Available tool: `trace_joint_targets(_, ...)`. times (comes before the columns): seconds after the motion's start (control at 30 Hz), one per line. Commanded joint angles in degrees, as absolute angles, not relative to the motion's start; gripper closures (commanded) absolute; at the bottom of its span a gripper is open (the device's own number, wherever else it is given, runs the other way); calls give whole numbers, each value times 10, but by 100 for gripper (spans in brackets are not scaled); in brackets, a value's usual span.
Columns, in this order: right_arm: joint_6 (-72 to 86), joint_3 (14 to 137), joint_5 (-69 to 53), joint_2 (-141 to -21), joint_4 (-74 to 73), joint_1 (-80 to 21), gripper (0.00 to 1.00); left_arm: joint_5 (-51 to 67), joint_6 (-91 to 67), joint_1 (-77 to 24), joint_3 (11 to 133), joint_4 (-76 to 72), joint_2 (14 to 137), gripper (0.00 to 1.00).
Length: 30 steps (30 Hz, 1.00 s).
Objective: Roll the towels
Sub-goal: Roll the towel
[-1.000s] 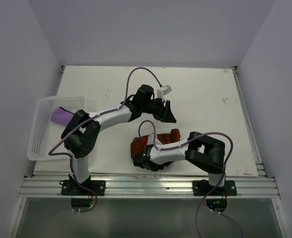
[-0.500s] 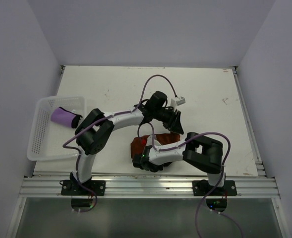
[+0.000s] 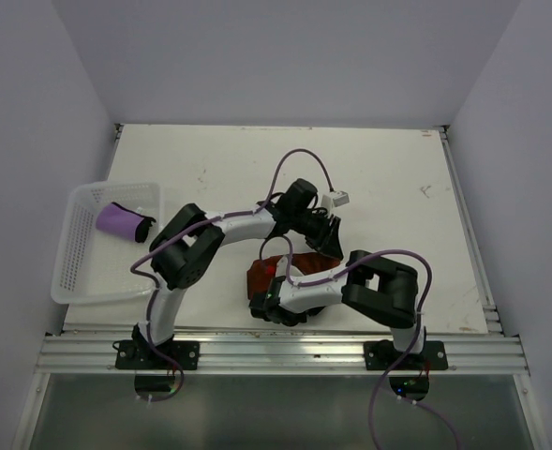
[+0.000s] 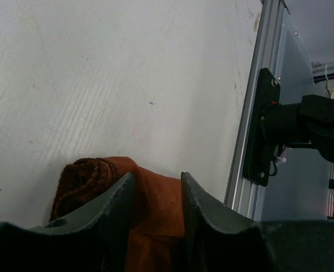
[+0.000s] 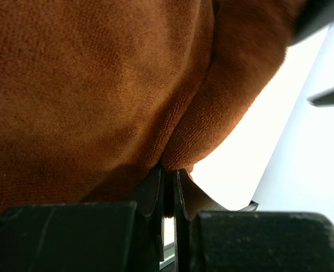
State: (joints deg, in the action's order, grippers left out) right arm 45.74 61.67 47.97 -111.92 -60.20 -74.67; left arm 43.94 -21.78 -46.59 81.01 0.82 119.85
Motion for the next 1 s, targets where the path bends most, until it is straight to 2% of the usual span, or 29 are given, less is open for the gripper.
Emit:
trace_joint_targets(0.0, 481, 624, 454, -1132, -580, -748, 100, 412, -198, -468, 804, 17, 1226, 58)
trace_joint_targets(0.33, 483, 626, 456, -1111, -588, -749, 100, 365, -200, -464, 813, 10, 1260, 57)
trace_joint_targets(0.67, 517, 611, 466, -1056, -605, -758, 83, 322, -214, -459, 802, -11, 1265, 58)
trace_joint_targets(0.97, 561, 599, 468, -987, -631, -792, 78, 308, -223, -459, 790, -23, 1261, 58)
